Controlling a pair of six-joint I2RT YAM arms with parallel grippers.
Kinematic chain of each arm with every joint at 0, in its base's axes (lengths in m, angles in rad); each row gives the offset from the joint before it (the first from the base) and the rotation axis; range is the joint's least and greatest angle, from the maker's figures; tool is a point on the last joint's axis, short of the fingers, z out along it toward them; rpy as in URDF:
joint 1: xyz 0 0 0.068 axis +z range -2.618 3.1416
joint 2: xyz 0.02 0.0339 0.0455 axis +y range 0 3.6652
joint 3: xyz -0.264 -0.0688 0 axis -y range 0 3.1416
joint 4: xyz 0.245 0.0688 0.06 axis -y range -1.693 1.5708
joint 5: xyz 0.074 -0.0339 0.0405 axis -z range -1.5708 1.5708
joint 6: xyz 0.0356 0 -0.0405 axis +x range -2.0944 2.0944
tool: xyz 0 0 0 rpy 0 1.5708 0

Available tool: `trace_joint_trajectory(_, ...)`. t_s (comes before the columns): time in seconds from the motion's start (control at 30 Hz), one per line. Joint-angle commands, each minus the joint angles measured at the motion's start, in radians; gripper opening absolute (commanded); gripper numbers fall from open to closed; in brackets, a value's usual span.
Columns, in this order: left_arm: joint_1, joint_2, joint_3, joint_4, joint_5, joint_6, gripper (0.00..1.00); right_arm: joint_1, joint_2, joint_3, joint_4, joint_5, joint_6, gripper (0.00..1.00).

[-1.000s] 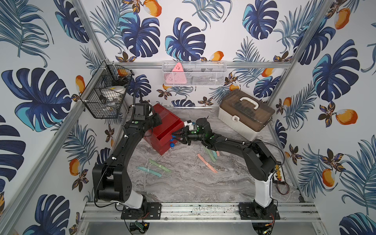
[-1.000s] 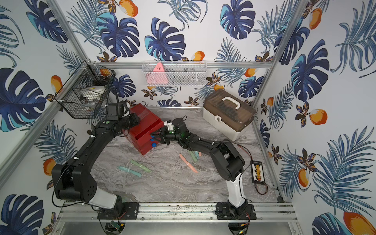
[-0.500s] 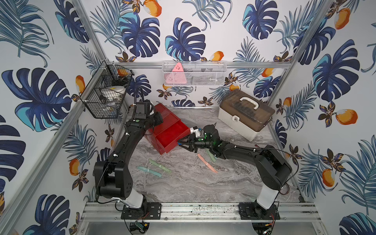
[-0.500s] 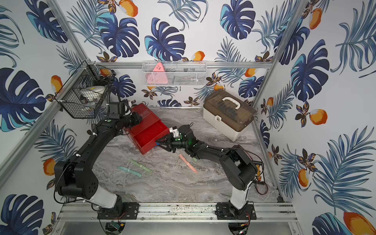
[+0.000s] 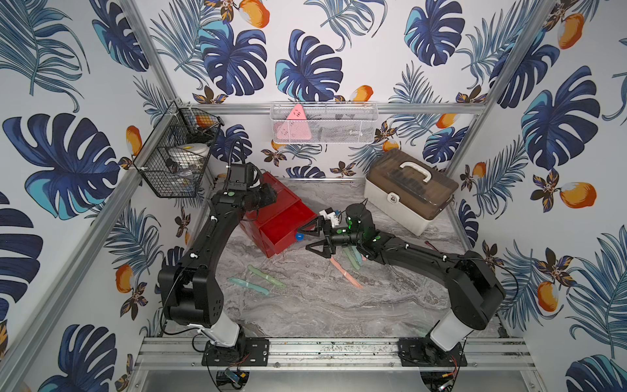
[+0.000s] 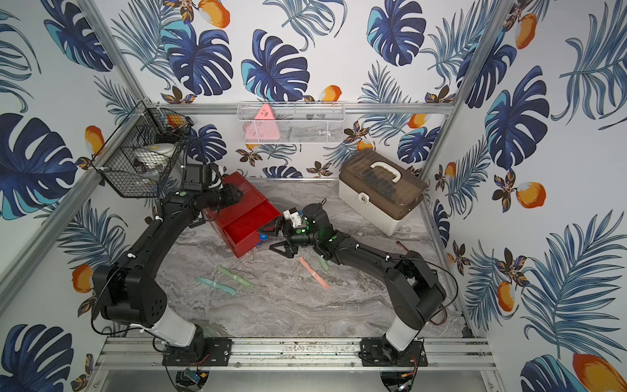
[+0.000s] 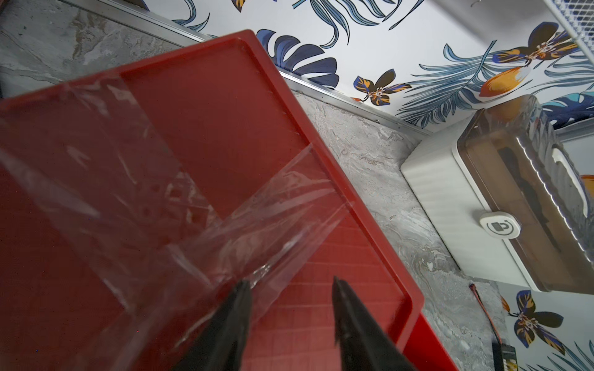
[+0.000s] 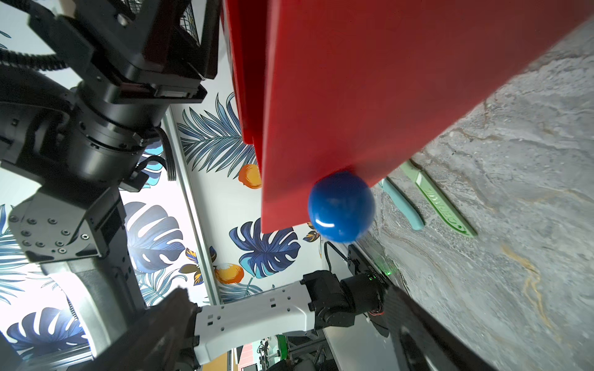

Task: Place the fruit knives into the drawer by color
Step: Open the drawer in the storage box, then pick up the fruit knife from the center of the board.

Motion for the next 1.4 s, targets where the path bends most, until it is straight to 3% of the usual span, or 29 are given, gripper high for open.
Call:
trace_joint_trajectory(0.0,-0.002,0.011,0.038,-0.155,-0.027,0.011,0.68,-0.027,-0.05,-0.026,-0.134,-0.022,-0.076,1.0)
trace_joint_trajectory(0.1,-0.009,0.018,0.093,-0.187,-0.029,0.012,0.86,-0.072,-0.096,-0.05,-0.255,-0.039,-0.151,1.0)
trace_joint_trajectory(0.2,-0.034,0.015,0.158,-0.235,-0.047,0.034,0.98,-0.111,-0.121,-0.019,-0.491,-0.037,-0.34,1.0)
trace_joint_trajectory(0.33,-0.084,-0.015,0.207,-0.31,-0.08,0.06,0.99,-0.121,-0.08,0.093,-0.872,0.058,-0.662,0.99)
trace_joint_trajectory(0.53,-0.201,-0.143,0.14,-0.399,-0.132,0.073,0.99,-0.102,-0.012,0.147,-1.079,0.243,-0.872,0.95)
trace_joint_trajectory(0.7,-0.343,-0.296,-0.009,-0.425,-0.144,-0.003,0.99,-0.058,0.044,0.183,-1.145,0.38,-0.97,0.95)
trace_joint_trajectory(1.0,-0.715,-0.569,-0.371,-0.31,-0.304,-0.317,0.99,-0.03,0.146,0.237,-1.152,0.464,-1.047,0.92)
trace_joint_trajectory(1.2,-0.916,-0.532,-0.389,-0.306,-0.414,-0.375,0.99,0.009,0.199,0.261,-1.153,0.518,-1.069,0.88)
trace_joint_trajectory(1.37,-0.968,-0.481,-0.375,-0.284,-0.435,-0.375,0.99,0.025,0.232,0.259,-1.153,0.558,-1.075,0.82)
